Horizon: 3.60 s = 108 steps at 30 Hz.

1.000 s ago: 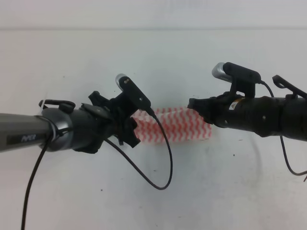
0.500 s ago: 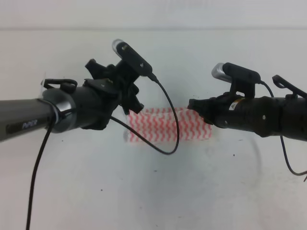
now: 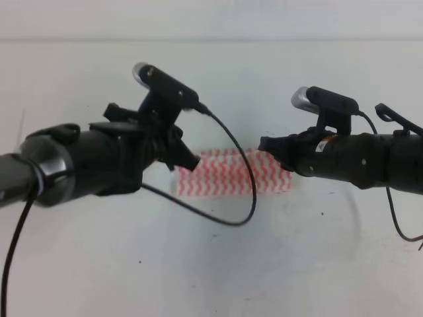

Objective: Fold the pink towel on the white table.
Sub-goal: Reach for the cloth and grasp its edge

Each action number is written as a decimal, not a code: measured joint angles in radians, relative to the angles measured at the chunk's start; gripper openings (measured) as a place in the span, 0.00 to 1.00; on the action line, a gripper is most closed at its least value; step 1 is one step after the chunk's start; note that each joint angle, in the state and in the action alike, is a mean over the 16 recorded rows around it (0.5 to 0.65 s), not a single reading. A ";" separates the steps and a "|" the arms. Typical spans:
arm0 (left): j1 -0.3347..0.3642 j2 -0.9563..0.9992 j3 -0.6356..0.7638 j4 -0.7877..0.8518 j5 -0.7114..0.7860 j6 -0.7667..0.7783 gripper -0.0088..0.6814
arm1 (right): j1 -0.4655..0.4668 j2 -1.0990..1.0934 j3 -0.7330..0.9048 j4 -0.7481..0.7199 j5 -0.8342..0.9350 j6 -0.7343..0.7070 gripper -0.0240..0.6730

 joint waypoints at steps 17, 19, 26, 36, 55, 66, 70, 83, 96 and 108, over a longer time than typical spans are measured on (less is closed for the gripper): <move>0.019 0.028 0.108 0.017 0.270 0.022 0.01 | 0.000 0.000 0.000 -0.011 0.003 0.000 0.01; 0.030 0.038 0.102 0.019 0.292 0.030 0.01 | 0.000 0.001 0.000 -0.011 0.004 0.000 0.01; 0.072 0.067 0.068 0.013 0.363 0.045 0.01 | 0.000 0.001 0.000 -0.011 0.008 0.000 0.01; 0.102 0.075 0.040 0.010 0.425 0.041 0.01 | 0.000 0.001 0.000 -0.011 0.009 0.000 0.01; 0.107 0.083 0.091 -0.004 0.572 0.115 0.01 | 0.000 0.001 0.000 -0.013 0.009 0.000 0.01; 0.109 0.142 0.034 -0.010 0.605 0.132 0.01 | 0.000 0.001 0.000 -0.013 0.013 0.000 0.01; 0.109 0.150 0.029 -0.010 0.618 0.141 0.01 | 0.000 0.001 0.000 -0.013 0.013 0.000 0.01; 0.109 0.161 0.012 -0.008 0.699 0.172 0.01 | 0.000 -0.002 0.000 -0.014 0.012 0.000 0.01; 0.109 0.181 -0.041 -0.001 0.725 0.164 0.01 | 0.000 -0.003 -0.001 -0.015 0.005 -0.001 0.01; 0.109 0.154 -0.034 0.169 0.795 0.058 0.01 | -0.001 -0.006 -0.001 -0.019 -0.011 -0.002 0.01</move>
